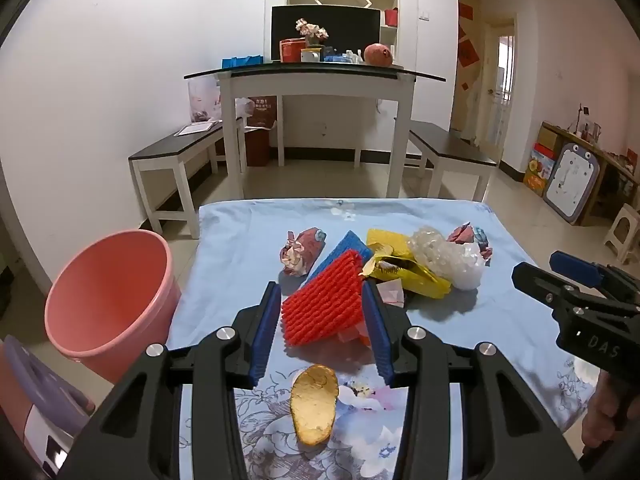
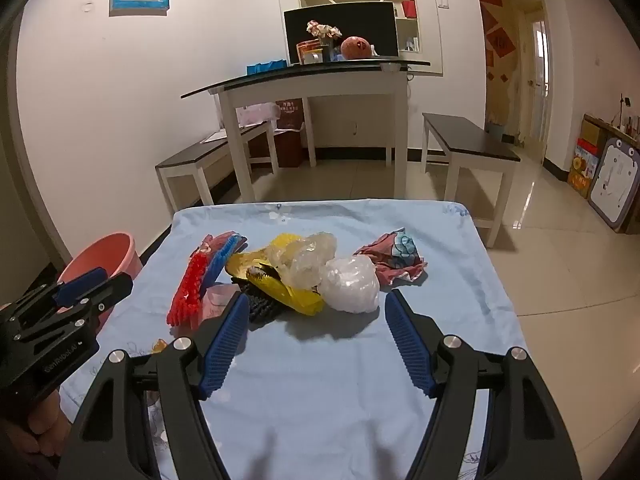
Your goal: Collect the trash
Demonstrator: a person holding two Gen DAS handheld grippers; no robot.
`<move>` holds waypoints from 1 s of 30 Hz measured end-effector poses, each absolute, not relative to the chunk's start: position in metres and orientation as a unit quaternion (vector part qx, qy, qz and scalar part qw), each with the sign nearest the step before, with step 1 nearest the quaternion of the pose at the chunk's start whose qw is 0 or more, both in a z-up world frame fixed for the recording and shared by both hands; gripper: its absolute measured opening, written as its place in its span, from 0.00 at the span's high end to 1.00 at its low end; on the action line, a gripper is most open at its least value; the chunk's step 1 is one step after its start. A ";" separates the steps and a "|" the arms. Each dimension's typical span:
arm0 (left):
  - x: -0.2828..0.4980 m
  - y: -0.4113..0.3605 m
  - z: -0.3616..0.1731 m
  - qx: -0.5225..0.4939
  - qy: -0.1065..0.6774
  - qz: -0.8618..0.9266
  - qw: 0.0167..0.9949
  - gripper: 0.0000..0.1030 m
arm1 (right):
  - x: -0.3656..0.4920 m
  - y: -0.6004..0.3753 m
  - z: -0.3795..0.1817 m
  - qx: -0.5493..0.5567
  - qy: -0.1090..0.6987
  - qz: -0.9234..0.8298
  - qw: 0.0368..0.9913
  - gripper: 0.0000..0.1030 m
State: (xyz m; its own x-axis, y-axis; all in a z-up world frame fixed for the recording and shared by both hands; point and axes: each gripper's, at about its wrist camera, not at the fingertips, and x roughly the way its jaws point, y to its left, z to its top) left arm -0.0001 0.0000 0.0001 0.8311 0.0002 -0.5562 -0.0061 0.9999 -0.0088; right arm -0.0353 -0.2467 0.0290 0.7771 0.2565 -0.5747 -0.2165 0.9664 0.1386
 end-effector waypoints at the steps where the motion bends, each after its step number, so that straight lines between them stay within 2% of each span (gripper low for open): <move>1: 0.000 0.000 0.000 -0.006 0.290 0.000 0.957 0.59 | -0.036 -0.247 0.030 0.031 0.305 0.125 0.944 0.32; 30: 0.005 0.015 -0.008 -0.038 0.302 -0.008 0.952 0.59 | -0.031 -0.244 0.030 0.030 0.310 0.122 0.942 0.32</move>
